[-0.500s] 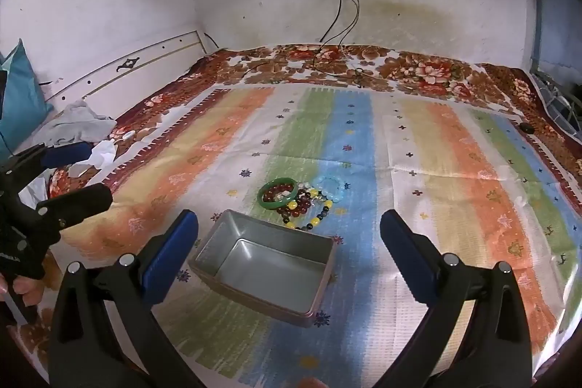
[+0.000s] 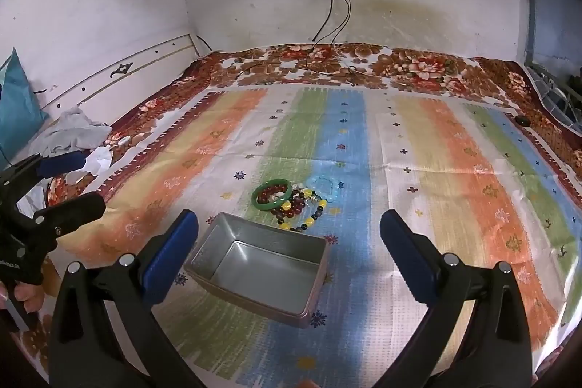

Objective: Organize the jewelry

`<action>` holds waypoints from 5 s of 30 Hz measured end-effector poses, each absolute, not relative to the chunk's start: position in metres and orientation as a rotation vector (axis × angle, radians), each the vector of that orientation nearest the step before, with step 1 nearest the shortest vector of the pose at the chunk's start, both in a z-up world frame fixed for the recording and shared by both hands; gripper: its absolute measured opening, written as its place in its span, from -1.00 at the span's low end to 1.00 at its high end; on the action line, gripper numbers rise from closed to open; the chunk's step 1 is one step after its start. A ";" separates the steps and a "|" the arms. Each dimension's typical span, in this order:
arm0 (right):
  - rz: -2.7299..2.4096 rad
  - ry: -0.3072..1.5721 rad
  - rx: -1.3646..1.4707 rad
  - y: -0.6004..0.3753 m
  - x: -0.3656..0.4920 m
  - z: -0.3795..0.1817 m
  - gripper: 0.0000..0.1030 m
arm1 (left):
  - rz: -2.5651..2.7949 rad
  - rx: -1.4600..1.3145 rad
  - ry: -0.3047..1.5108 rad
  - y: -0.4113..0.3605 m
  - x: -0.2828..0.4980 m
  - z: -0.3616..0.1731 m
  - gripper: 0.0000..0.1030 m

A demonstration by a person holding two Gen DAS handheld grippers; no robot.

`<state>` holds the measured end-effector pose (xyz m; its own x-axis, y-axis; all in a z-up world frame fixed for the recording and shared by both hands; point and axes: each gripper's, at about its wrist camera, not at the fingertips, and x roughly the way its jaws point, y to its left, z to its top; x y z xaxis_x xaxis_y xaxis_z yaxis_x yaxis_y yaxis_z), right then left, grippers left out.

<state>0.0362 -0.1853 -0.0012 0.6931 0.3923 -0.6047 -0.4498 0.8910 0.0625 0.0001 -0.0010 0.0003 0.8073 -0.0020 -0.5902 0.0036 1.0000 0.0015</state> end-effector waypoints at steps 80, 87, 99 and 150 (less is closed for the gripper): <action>0.469 0.741 -0.149 -0.166 0.124 0.055 0.91 | -0.001 0.061 0.800 0.020 0.085 0.028 0.90; 0.442 0.775 -0.184 -0.162 0.159 0.049 0.91 | -0.061 -0.029 0.862 0.035 0.122 0.023 0.89; 0.451 0.855 -0.190 -0.146 0.198 0.017 0.91 | 0.002 -0.003 0.926 0.037 0.163 0.002 0.89; 0.316 1.386 -0.138 -0.147 0.314 -0.152 0.67 | -0.090 -0.363 1.351 0.084 0.247 -0.166 0.03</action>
